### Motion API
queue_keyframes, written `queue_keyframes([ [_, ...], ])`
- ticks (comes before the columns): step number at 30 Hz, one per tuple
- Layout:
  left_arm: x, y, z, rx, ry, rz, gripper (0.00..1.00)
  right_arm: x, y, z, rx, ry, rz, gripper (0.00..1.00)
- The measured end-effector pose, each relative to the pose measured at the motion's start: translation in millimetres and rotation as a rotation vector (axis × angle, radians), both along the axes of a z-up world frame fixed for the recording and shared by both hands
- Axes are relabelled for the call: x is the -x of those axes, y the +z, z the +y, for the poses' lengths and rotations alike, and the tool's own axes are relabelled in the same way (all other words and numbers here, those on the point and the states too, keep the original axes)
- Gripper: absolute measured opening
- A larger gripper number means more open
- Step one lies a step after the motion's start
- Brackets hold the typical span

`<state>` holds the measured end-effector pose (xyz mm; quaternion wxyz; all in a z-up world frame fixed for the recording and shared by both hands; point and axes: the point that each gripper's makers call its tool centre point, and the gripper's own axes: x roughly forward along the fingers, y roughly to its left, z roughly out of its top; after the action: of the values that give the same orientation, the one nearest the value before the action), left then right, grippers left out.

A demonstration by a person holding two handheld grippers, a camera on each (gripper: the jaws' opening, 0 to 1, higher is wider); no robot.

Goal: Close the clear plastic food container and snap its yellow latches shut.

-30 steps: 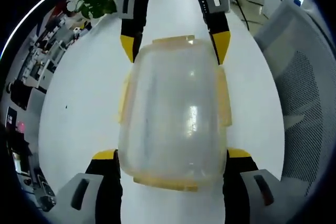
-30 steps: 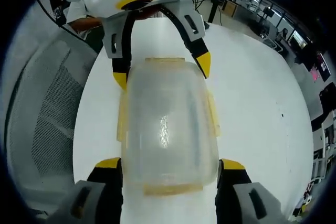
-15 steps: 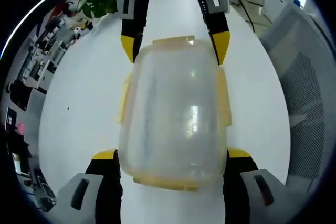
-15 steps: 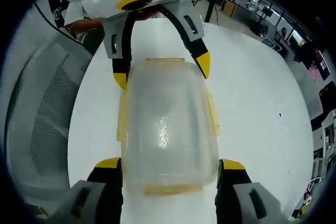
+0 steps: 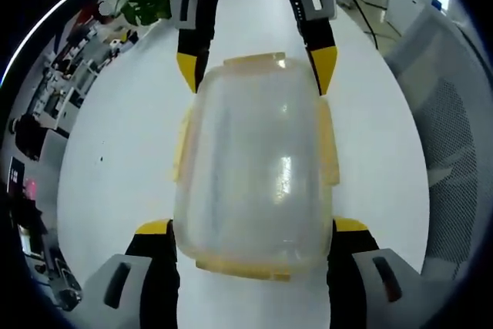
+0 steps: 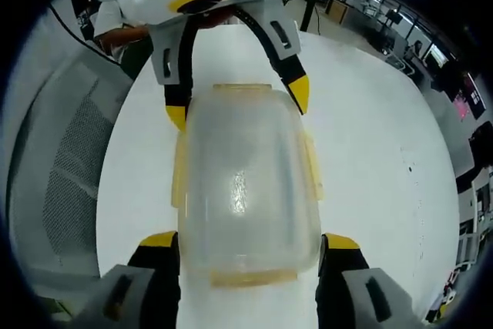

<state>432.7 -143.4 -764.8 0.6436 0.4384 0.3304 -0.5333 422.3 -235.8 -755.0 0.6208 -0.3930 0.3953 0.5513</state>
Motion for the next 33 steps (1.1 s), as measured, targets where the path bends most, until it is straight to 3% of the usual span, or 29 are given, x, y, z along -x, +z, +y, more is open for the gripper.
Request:
queue_keyframes([
  [12,-0.5,-0.1,0.0,-0.012,0.0,-0.019,0.78,-0.8,0.6,0.3,0.0,-0.01,-0.015,0.73],
  [13,-2.9,1.1,-1.8,-0.001,-0.005,-0.044,0.82,-1.7,0.4,1.1,-0.007,-0.015,-0.021,0.8],
  [15,-8.3,2.8,-5.6,0.025,-0.001,-0.092,1.0,-6.9,-0.9,4.3,-0.034,-0.038,-0.061,0.99],
  [16,-5.9,4.1,-4.7,0.022,-0.006,-0.085,0.99,-5.5,-0.7,1.5,-0.011,-0.009,-0.063,0.99],
  [17,-6.9,4.7,-5.1,0.026,0.002,-0.087,0.99,-6.0,-0.4,8.7,-0.044,-0.006,-0.071,0.99],
  [26,-2.6,4.8,-5.6,0.015,-0.006,-0.083,0.99,-0.8,4.2,6.6,-0.026,-0.015,-0.061,0.99],
  [33,-0.3,11.6,-0.1,0.017,-0.001,-0.101,0.99,-1.1,12.9,3.3,-0.035,-0.032,-0.09,0.99],
])
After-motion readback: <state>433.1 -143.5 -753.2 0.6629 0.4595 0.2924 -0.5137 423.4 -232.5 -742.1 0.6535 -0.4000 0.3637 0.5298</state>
